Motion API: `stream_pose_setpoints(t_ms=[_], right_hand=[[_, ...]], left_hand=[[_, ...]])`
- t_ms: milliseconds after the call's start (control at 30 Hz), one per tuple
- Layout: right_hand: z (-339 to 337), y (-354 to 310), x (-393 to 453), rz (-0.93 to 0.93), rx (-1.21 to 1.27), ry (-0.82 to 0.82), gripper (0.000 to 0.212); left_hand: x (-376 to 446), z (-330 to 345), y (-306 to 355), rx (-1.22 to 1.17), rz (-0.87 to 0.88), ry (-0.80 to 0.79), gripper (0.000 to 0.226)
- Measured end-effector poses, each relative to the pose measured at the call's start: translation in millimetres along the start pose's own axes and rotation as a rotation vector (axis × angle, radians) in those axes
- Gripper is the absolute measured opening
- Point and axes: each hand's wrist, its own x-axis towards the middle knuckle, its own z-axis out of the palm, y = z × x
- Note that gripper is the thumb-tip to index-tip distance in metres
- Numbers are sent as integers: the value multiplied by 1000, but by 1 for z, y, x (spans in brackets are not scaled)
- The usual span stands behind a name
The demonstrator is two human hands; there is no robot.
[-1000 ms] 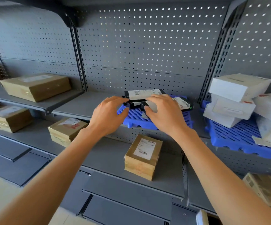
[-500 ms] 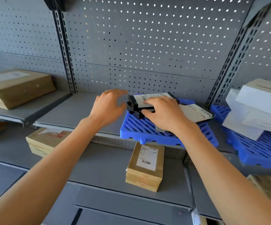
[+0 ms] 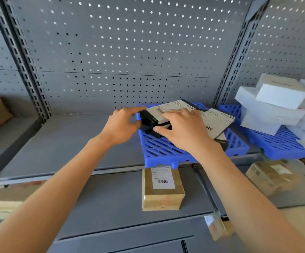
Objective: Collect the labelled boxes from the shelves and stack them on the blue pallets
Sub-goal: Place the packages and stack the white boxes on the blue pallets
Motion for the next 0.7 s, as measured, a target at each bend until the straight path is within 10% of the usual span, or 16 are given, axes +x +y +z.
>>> stream_pose_setpoints(t_ms=[700], right_hand=[[-10,-16,-8,35,93,-25,28]], left_hand=[[-12,4,-18,-133,146,60,55]])
